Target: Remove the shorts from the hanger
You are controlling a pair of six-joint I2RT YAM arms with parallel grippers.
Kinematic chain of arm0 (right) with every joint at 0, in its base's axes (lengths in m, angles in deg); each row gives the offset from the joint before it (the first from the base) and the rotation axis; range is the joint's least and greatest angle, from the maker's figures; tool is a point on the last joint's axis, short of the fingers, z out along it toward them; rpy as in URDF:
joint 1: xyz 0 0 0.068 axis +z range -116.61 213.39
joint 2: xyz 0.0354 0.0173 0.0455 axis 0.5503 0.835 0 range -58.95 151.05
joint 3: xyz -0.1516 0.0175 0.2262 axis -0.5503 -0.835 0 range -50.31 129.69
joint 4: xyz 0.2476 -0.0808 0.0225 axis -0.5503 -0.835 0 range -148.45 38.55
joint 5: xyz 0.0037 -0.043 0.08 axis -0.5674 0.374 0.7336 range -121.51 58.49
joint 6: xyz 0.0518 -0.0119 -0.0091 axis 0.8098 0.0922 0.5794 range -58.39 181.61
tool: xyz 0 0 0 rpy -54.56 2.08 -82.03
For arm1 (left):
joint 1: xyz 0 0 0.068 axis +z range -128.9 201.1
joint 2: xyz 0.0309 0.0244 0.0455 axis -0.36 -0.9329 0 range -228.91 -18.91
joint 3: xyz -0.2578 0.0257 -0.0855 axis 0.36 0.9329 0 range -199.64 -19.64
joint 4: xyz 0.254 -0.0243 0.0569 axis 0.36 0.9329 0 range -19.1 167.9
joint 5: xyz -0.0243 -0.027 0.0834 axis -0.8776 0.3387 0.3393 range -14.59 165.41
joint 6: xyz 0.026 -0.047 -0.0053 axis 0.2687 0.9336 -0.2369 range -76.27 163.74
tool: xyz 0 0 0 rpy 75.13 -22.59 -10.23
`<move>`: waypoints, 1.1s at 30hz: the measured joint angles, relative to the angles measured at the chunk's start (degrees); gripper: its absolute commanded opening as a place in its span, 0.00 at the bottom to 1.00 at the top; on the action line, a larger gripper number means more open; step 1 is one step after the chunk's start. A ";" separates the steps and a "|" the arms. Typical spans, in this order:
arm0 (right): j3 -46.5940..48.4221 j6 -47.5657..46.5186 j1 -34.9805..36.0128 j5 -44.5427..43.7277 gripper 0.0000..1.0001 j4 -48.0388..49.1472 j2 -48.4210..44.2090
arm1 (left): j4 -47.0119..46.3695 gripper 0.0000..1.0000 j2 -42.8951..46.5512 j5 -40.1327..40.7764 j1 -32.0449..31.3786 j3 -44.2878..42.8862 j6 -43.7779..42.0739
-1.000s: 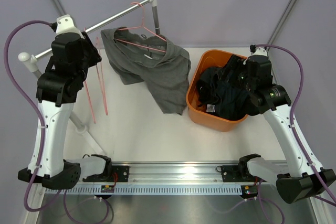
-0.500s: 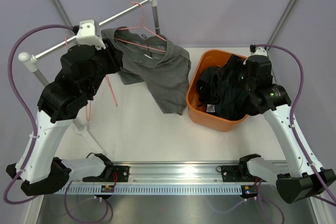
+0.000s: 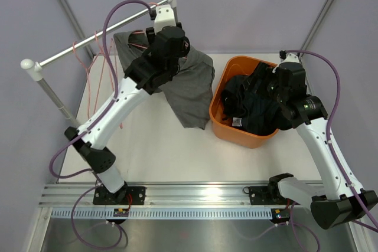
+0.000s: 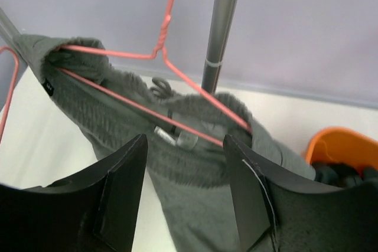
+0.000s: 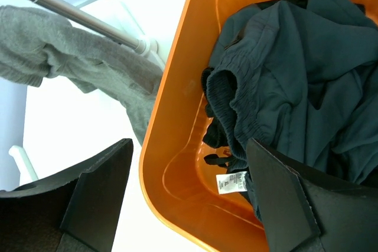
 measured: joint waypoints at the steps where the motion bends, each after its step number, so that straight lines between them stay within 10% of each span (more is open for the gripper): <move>1: 0.00 -0.02 0.00 0.50 0.86 0.00 -0.02 | -0.59 0.59 -1.66 1.38 0.09 -1.51 -0.28; 7: 0.00 -1.42 0.00 1.25 0.88 -0.02 -0.02 | -3.26 0.59 -10.01 7.74 3.04 -13.57 -1.36; 33: 2.36 -3.58 -0.02 2.56 0.89 -0.20 0.72 | -5.20 0.57 -14.69 6.54 9.03 -11.54 3.26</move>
